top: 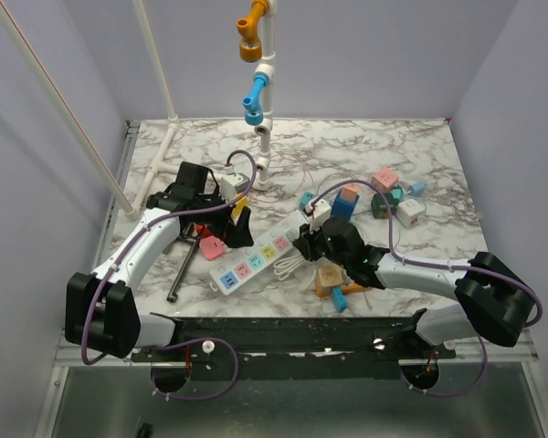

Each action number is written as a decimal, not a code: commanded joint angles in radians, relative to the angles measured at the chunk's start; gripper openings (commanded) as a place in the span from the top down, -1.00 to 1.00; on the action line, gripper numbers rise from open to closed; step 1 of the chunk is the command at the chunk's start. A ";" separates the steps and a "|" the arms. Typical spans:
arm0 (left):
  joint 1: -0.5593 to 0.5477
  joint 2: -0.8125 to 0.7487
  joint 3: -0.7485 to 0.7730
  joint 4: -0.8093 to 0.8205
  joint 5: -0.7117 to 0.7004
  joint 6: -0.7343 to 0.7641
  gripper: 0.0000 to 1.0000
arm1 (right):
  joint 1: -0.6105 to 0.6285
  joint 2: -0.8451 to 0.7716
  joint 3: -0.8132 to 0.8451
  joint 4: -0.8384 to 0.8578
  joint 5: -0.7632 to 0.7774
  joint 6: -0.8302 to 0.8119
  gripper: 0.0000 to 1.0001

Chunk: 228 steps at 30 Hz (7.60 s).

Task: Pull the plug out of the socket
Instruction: Remove the plug from the socket, then place the plug at the center of the board, then remove the plug from the socket.

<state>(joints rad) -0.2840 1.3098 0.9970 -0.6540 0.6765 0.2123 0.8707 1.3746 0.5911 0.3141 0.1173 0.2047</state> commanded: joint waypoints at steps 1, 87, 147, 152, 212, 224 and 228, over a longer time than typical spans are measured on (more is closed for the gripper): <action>-0.009 0.039 0.030 -0.002 0.121 -0.033 -0.97 | 0.007 -0.036 0.003 0.329 0.001 0.018 0.99; 0.072 -0.084 0.308 -0.418 0.100 0.166 -0.97 | 0.206 -0.003 0.092 0.172 -0.174 0.077 0.91; -0.740 0.198 -0.071 0.611 -0.202 0.169 -0.97 | -0.381 -0.396 0.352 -0.803 0.284 0.440 -1.00; -0.747 0.269 -0.052 0.649 -0.252 0.181 -0.97 | -0.458 -0.349 0.333 -0.759 0.174 0.457 -1.00; -0.577 0.280 0.338 0.244 -0.199 -0.111 0.45 | -0.479 -0.758 0.061 -1.005 -0.104 0.789 -1.00; -0.536 0.267 0.334 0.252 -0.130 -0.197 0.46 | -0.478 -0.841 -0.095 -0.798 -0.248 1.008 -0.81; -0.537 0.258 0.342 0.247 -0.106 -0.201 0.46 | -0.478 -0.855 -0.192 -0.666 -0.209 1.089 -0.67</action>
<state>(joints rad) -0.8257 1.6341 1.2884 -0.4606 0.5014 0.0380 0.3977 0.5339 0.4835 -0.5056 -0.0811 1.1915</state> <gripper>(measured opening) 0.605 0.855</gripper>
